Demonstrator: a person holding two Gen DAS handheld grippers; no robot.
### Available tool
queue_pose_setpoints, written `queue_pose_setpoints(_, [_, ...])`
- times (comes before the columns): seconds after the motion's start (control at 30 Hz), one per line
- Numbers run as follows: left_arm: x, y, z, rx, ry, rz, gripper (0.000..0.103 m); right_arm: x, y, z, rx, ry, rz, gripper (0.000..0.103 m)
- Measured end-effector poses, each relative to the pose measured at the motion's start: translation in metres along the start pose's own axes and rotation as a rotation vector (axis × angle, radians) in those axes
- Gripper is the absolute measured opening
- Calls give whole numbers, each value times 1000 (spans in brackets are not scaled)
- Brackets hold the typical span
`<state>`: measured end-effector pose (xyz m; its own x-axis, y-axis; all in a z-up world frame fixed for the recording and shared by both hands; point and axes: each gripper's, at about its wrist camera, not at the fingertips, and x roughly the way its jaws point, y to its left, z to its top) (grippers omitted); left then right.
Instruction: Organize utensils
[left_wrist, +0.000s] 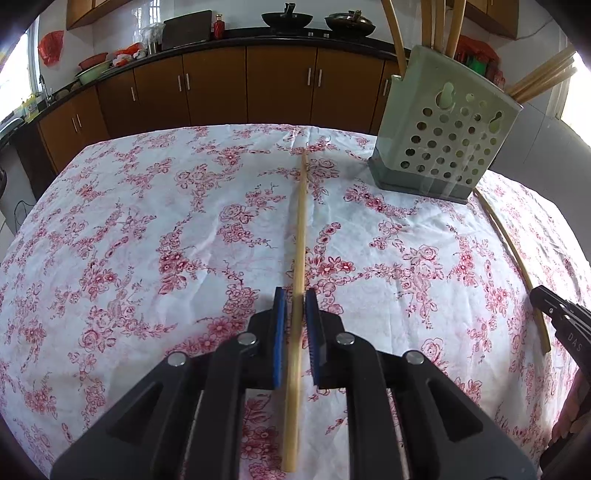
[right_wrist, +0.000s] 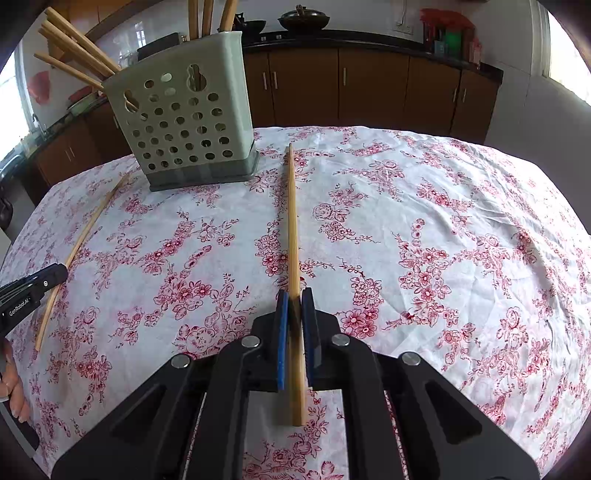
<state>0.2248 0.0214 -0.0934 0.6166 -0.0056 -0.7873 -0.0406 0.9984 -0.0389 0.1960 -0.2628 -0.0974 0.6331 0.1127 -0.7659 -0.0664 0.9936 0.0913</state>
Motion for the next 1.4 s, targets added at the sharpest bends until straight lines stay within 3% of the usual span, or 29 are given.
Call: queue_pose_setpoints(1.4, [3, -10, -2, 33, -2, 3, 22, 1, 1, 0, 5, -3, -3, 9])
